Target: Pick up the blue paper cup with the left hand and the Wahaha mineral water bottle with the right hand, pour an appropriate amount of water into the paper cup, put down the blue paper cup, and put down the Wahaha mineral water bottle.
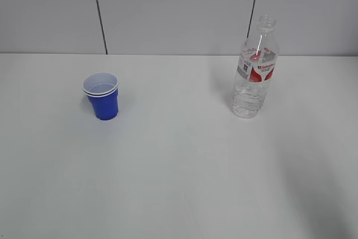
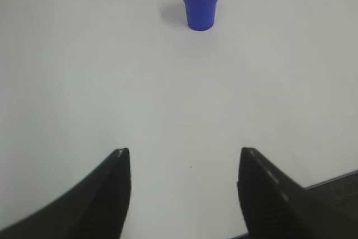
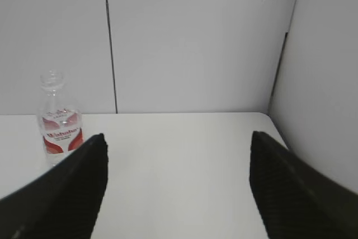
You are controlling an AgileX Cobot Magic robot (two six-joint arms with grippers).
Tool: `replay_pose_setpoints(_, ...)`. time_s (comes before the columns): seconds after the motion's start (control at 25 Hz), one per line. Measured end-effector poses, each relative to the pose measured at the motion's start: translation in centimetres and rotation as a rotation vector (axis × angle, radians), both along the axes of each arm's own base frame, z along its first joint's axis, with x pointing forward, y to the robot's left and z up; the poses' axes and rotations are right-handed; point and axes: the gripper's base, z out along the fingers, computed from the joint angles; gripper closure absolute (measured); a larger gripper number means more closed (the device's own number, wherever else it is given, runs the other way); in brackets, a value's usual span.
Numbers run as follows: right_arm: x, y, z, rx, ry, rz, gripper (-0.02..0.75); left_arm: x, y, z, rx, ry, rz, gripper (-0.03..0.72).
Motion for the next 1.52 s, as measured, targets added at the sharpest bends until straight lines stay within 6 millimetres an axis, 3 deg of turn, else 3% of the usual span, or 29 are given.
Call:
replay_pose_setpoints(0.36,-3.1,-0.8,-0.9,-0.117,0.093,-0.046,0.150,0.0,0.0,0.0,0.000,0.000,0.000,0.238)
replay_pose_setpoints(0.64,-5.9,-0.1,-2.3,-0.188,0.191,0.083,0.151,0.0,0.0,0.0,0.000,0.000,0.000,0.248)
replay_pose_setpoints(0.96,-9.8,0.4,-0.9,-0.085,0.257,0.167,0.151,0.0,0.0,0.0,0.001,0.000,0.001,0.252)
replay_pose_setpoints(1.24,-10.5,0.4,-1.9,-0.077,0.389,0.175,0.150,0.0,0.0,0.0,0.001,0.000,0.001,0.261)
replay_pose_setpoints(1.52,-9.5,0.7,-3.6,-0.067,0.452,0.190,0.151,0.0,0.0,0.0,0.001,0.000,0.001,0.259)
